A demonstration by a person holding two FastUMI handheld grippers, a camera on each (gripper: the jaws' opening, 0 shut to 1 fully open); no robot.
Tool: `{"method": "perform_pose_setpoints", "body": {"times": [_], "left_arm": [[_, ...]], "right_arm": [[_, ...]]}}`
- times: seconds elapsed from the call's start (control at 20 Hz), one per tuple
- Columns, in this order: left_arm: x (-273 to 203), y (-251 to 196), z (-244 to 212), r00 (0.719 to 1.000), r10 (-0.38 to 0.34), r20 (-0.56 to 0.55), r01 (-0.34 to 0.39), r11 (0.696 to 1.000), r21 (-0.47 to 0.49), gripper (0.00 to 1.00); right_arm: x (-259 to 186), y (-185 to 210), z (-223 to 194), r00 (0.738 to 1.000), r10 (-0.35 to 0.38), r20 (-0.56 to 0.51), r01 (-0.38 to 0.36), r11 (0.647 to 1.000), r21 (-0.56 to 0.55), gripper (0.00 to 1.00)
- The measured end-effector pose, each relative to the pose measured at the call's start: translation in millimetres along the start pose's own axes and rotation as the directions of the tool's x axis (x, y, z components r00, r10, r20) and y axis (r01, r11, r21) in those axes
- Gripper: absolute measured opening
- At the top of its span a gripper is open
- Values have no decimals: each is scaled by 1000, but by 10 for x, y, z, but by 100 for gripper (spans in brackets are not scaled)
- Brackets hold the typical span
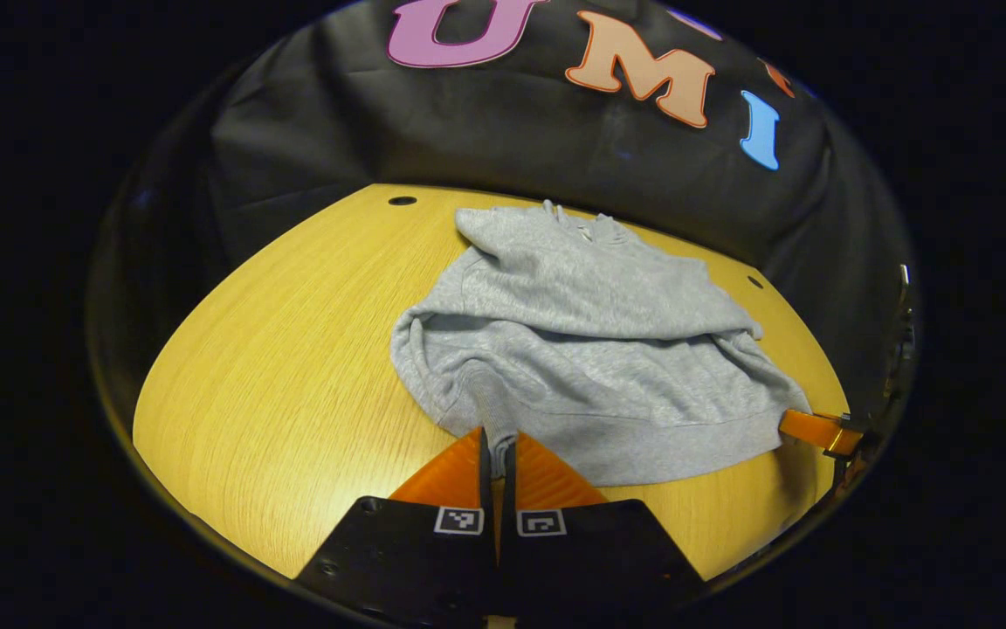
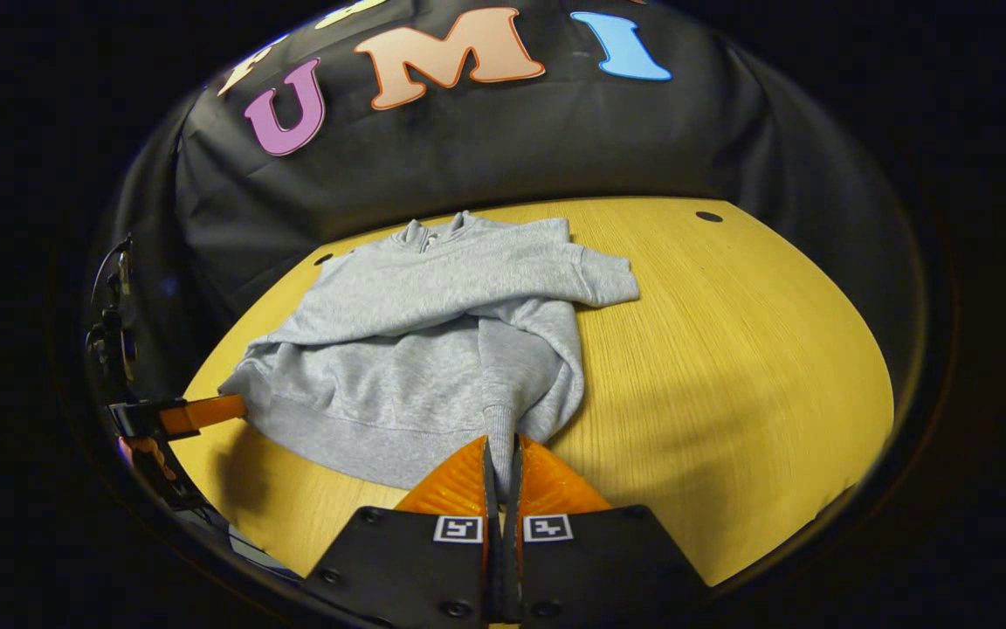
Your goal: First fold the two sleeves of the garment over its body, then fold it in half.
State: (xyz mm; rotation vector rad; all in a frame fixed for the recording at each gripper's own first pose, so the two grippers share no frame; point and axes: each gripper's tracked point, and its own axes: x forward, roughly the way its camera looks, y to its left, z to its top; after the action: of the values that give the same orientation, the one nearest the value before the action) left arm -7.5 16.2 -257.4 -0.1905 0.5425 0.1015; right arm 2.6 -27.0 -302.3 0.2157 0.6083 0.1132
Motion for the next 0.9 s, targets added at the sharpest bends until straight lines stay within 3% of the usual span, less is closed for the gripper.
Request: {"method": "perform_pose_setpoints", "body": {"times": [0.45, 0.7, 0.9], "left_arm": [[23, -258, 973, 981, -76, 178, 76, 997, 9, 0], [258, -305, 1505, 964, -74, 255, 74, 997, 9, 0], [608, -342, 1772, 963, -67, 263, 61, 998, 31, 0]], "right_arm": [[157, 29, 857, 993, 27, 114, -30, 999, 26, 2], [410, 55, 1281, 991, 37, 128, -39, 999, 12, 2], [693, 85, 1455, 996, 46, 81, -47, 999, 17, 2]]}}
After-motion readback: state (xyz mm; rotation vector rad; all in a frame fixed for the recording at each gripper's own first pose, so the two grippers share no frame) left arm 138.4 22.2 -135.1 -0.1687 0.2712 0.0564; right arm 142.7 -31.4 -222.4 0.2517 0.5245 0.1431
